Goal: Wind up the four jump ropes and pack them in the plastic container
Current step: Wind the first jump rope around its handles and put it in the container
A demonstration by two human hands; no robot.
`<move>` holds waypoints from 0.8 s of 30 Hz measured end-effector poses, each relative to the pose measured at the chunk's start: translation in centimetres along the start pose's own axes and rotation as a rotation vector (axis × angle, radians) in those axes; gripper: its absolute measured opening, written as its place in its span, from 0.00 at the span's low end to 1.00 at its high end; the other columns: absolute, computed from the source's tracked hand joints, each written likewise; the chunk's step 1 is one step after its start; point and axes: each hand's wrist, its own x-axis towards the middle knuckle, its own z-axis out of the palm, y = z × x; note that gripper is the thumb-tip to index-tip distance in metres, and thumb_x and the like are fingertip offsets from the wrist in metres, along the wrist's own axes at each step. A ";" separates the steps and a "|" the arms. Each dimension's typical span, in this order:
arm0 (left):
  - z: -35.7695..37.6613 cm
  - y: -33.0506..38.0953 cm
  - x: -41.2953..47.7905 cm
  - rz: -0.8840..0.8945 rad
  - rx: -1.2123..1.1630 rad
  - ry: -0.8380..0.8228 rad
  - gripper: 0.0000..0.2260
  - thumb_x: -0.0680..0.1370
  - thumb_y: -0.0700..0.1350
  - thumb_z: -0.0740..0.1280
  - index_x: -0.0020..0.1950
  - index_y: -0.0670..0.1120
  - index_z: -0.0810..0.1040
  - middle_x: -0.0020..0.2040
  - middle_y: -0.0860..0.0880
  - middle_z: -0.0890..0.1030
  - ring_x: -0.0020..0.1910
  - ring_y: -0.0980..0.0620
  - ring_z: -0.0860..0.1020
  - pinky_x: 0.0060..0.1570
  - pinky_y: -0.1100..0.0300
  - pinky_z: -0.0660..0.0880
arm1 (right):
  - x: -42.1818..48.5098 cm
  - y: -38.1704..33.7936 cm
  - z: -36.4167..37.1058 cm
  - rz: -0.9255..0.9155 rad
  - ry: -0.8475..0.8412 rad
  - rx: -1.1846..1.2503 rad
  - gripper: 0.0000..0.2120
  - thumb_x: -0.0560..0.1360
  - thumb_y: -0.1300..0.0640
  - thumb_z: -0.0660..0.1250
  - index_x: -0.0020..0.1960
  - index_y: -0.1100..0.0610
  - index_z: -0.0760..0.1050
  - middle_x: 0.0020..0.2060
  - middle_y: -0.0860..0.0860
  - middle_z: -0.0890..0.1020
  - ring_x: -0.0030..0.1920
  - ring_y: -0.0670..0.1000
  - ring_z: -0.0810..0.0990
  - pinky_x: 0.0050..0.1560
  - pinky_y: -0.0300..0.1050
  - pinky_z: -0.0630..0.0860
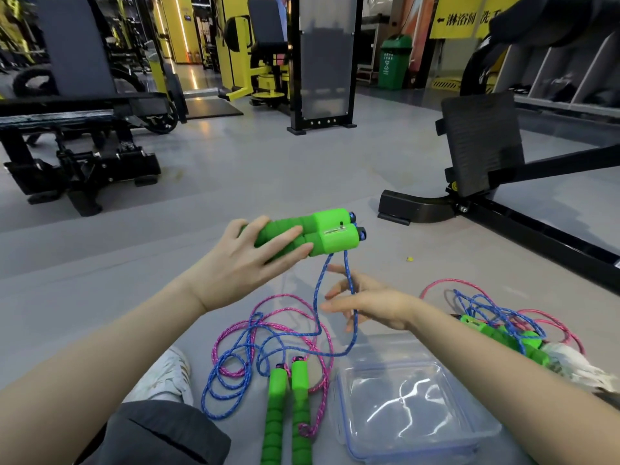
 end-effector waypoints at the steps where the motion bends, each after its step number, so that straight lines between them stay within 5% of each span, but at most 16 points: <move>1: -0.1 0.1 0.3 0.000 -0.001 0.018 0.22 0.78 0.37 0.57 0.72 0.47 0.66 0.67 0.43 0.72 0.52 0.37 0.73 0.42 0.49 0.71 | 0.4 -0.6 0.2 -0.053 0.044 0.018 0.29 0.69 0.60 0.74 0.65 0.49 0.65 0.48 0.47 0.77 0.38 0.46 0.78 0.39 0.43 0.78; 4: -0.5 0.6 1.3 -0.001 0.001 0.055 0.22 0.78 0.38 0.58 0.72 0.47 0.65 0.68 0.44 0.69 0.54 0.38 0.71 0.43 0.49 0.71 | 1.5 -2.3 0.4 -0.227 0.027 0.103 0.14 0.73 0.62 0.69 0.57 0.54 0.74 0.43 0.43 0.82 0.46 0.43 0.80 0.54 0.42 0.75; 6: -0.6 0.2 1.4 -0.004 0.029 0.059 0.21 0.78 0.38 0.57 0.72 0.47 0.66 0.67 0.44 0.72 0.53 0.37 0.72 0.44 0.49 0.71 | 2.0 -2.4 0.8 -0.222 -0.034 0.103 0.03 0.76 0.62 0.65 0.44 0.58 0.77 0.33 0.50 0.81 0.38 0.46 0.81 0.52 0.41 0.74; 7: -0.6 -0.2 1.0 0.002 0.055 0.053 0.20 0.79 0.38 0.56 0.71 0.47 0.67 0.66 0.44 0.74 0.53 0.37 0.74 0.44 0.49 0.71 | 2.3 -2.0 0.8 -0.165 -0.017 0.022 0.08 0.77 0.61 0.64 0.39 0.58 0.75 0.29 0.52 0.78 0.31 0.47 0.80 0.45 0.40 0.74; 9: -0.7 -1.4 -0.3 0.012 0.107 0.020 0.19 0.80 0.37 0.53 0.70 0.47 0.69 0.63 0.44 0.78 0.50 0.36 0.77 0.43 0.49 0.71 | 3.2 -1.0 -0.7 -0.034 0.164 -0.331 0.11 0.77 0.58 0.63 0.35 0.56 0.71 0.29 0.54 0.75 0.25 0.49 0.75 0.35 0.41 0.71; 11: -0.7 -2.4 -2.1 0.004 0.137 -0.034 0.19 0.81 0.36 0.51 0.69 0.46 0.69 0.61 0.44 0.79 0.48 0.36 0.78 0.43 0.49 0.71 | 3.5 -1.1 -3.5 -0.009 0.469 -0.586 0.12 0.77 0.58 0.62 0.35 0.56 0.69 0.33 0.56 0.74 0.30 0.56 0.76 0.34 0.45 0.71; 14: -0.6 -2.9 -4.4 -0.023 0.181 -0.097 0.20 0.80 0.34 0.49 0.69 0.45 0.69 0.60 0.43 0.80 0.46 0.35 0.78 0.41 0.49 0.70 | 2.6 -3.9 -7.8 -0.120 0.848 -0.567 0.05 0.75 0.63 0.61 0.43 0.60 0.76 0.38 0.57 0.74 0.41 0.56 0.73 0.38 0.44 0.65; 17: -0.5 -3.3 -5.0 -0.073 0.208 -0.098 0.21 0.79 0.33 0.48 0.68 0.45 0.69 0.60 0.43 0.80 0.47 0.35 0.78 0.40 0.49 0.71 | 2.0 -6.0 -10.9 -0.144 0.987 -0.432 0.08 0.74 0.62 0.60 0.47 0.64 0.76 0.37 0.58 0.78 0.42 0.57 0.73 0.38 0.43 0.65; 21: 0.1 -2.6 -3.6 -0.137 0.221 -0.053 0.21 0.79 0.34 0.49 0.68 0.45 0.69 0.61 0.43 0.79 0.47 0.35 0.77 0.40 0.48 0.72 | 1.2 -6.0 -9.8 0.081 0.760 -0.189 0.24 0.77 0.43 0.58 0.35 0.62 0.74 0.18 0.53 0.72 0.28 0.57 0.78 0.36 0.45 0.70; 24: 0.4 -1.9 -1.7 -0.159 0.216 -0.059 0.22 0.80 0.34 0.45 0.69 0.45 0.68 0.62 0.41 0.78 0.46 0.35 0.77 0.38 0.50 0.71 | 1.4 -5.0 -7.1 0.117 0.518 -0.455 0.15 0.77 0.53 0.60 0.35 0.59 0.66 0.28 0.54 0.67 0.24 0.54 0.69 0.27 0.42 0.70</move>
